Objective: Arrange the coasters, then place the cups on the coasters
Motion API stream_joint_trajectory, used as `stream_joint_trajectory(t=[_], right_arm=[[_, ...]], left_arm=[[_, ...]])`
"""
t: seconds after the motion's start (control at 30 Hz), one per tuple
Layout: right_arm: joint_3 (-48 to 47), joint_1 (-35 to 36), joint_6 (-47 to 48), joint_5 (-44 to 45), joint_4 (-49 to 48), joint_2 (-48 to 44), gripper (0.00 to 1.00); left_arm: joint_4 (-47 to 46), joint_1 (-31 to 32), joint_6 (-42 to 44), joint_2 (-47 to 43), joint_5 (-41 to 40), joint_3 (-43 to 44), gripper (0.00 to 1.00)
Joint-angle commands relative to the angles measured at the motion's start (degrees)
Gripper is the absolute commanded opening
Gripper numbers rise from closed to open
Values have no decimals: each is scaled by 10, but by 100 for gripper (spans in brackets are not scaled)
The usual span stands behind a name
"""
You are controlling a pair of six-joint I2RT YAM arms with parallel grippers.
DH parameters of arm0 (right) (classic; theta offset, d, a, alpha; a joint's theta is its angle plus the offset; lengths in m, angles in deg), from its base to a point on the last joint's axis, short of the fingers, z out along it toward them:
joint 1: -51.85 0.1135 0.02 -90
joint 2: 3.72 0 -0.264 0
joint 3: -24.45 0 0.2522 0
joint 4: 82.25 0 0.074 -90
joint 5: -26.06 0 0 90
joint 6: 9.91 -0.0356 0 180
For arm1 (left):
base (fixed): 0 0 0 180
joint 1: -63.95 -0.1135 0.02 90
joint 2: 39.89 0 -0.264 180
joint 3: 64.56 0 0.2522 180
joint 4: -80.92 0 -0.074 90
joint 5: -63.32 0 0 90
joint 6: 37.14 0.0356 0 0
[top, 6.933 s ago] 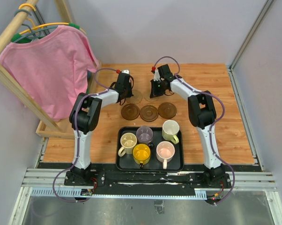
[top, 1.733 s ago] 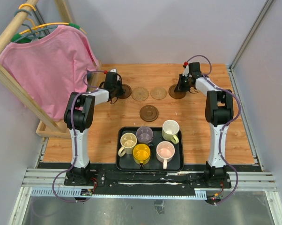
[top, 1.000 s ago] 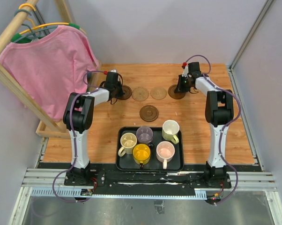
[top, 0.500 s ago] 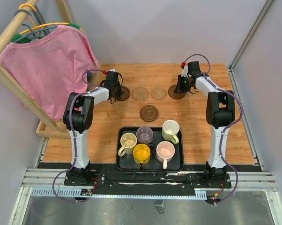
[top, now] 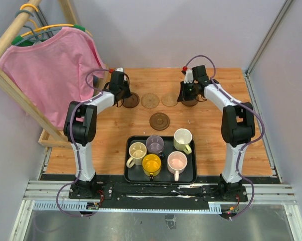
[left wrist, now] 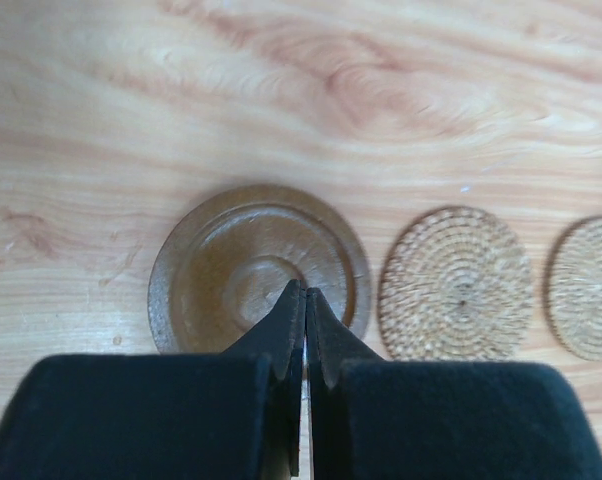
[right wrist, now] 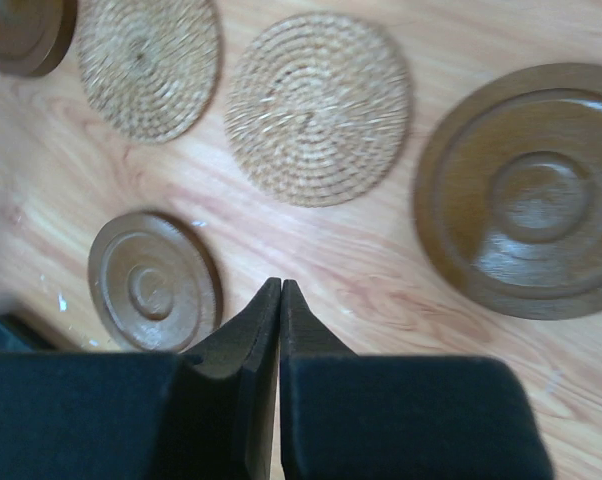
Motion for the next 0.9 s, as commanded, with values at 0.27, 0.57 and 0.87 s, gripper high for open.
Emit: stream_joint_trajectory(t=[0.27, 0.57, 0.87], right_arm=[[22, 130, 62, 7, 80, -17, 1], [-30, 176, 111, 37, 166, 36, 1], [-75, 177, 101, 42, 197, 81, 1]], left_arm=[[-63, -2, 4, -113, 24, -76, 0], [-84, -2, -11, -163, 6, -159, 1], [-80, -1, -13, -167, 3, -168, 1]])
